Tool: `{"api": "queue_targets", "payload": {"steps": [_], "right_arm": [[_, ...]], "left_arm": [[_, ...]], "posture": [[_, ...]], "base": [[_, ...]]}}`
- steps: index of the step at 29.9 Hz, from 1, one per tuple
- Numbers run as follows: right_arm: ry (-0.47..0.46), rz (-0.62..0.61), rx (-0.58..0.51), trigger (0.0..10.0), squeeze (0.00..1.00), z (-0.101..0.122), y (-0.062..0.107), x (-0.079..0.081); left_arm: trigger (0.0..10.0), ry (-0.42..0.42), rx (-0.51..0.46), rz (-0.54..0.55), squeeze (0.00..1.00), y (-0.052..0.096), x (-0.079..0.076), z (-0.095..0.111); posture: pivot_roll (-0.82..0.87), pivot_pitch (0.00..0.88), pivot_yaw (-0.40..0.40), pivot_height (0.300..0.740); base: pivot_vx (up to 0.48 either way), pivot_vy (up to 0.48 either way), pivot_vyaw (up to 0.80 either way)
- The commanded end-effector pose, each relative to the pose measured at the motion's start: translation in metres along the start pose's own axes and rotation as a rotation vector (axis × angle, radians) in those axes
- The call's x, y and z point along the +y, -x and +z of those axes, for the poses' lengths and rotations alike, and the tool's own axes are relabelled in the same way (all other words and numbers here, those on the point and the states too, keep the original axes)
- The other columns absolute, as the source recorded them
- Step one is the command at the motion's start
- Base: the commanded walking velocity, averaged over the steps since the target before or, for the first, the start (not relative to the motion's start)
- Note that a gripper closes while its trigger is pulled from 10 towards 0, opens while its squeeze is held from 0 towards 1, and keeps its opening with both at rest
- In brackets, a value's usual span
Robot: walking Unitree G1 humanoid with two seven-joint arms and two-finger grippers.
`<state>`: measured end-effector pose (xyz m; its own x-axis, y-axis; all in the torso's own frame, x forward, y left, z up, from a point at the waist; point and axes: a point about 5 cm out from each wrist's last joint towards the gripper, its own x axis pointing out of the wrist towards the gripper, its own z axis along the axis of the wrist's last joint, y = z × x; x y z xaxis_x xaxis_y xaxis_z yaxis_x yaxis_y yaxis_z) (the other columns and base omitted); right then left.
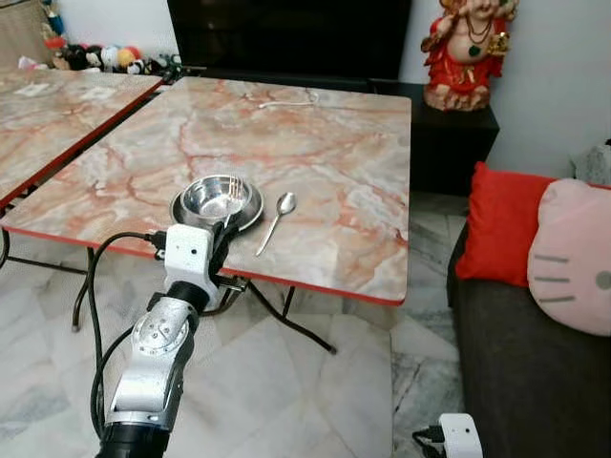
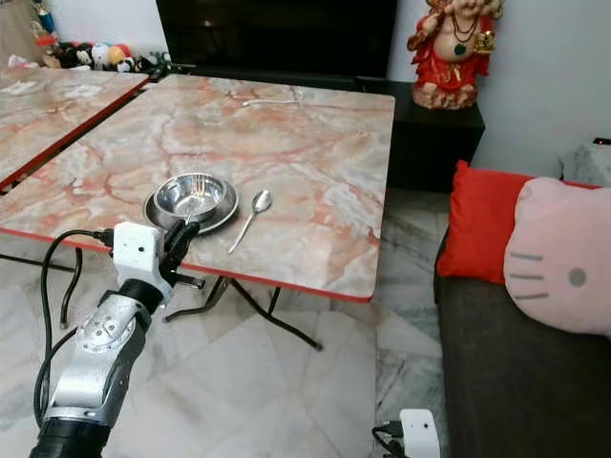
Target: Setting the table
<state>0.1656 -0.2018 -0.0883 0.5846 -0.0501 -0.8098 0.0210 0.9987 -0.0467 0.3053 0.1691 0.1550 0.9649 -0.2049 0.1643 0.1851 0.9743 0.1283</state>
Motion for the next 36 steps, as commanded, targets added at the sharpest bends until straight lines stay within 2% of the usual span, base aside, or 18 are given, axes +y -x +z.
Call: {"api": "queue_targets", "payload": {"steps": [1, 16, 23, 25, 27, 31, 36], "right_arm": [[-0.010, 0.000, -0.014, 10.0, 0.00, 0.003, -0.001, 0.000], [-0.005, 0.002, -0.012, 10.0, 0.00, 0.003, 0.000, -0.001], [-0.005, 0.004, -0.012, 10.0, 0.00, 0.004, -0.001, 0.000], [-0.005, 0.006, -0.013, 10.0, 0.00, 0.004, -0.001, 0.000], [-0.006, 0.005, -0.013, 10.0, 0.00, 0.004, -0.001, 0.000], [-0.007, 0.005, -0.015, 10.0, 0.00, 0.005, -0.001, 0.000], [-0.006, 0.006, -0.016, 10.0, 0.00, 0.006, -0.001, -0.001]], "left_arm": [[10.0, 0.011, -0.019, -0.007, 0.00, -0.004, -0.002, 0.006], [10.0, 0.020, -0.020, -0.051, 0.00, -0.004, -0.007, 0.006], [10.0, 0.036, 0.013, -0.152, 0.00, -0.007, -0.019, 0.004], [10.0, 0.036, 0.049, -0.225, 0.00, -0.010, -0.028, 0.000], [10.0, 0.034, 0.053, -0.242, 0.00, -0.012, -0.030, 0.000], [10.0, 0.043, 0.101, -0.280, 0.00, -0.027, -0.039, -0.003], [10.0, 0.041, 0.195, -0.324, 0.00, -0.040, -0.050, -0.009]], "posture": [[0.08, 0.000, -0.013, 0.740], [0.08, 0.000, -0.019, 0.740], [0.09, 0.000, -0.022, 0.740], [0.09, 0.004, -0.024, 0.740], [0.09, 0.004, -0.025, 0.740], [0.08, 0.006, -0.026, 0.740], [0.08, 0.007, -0.030, 0.740]], "base": [[0.307, 0.000, 0.00], [0.350, 0.000, 0.00], [0.137, 0.000, 0.00], [0.000, 0.000, 0.00], [0.000, 0.000, 0.00], [0.000, 0.000, 0.00], [0.000, 0.000, 0.00]]}}
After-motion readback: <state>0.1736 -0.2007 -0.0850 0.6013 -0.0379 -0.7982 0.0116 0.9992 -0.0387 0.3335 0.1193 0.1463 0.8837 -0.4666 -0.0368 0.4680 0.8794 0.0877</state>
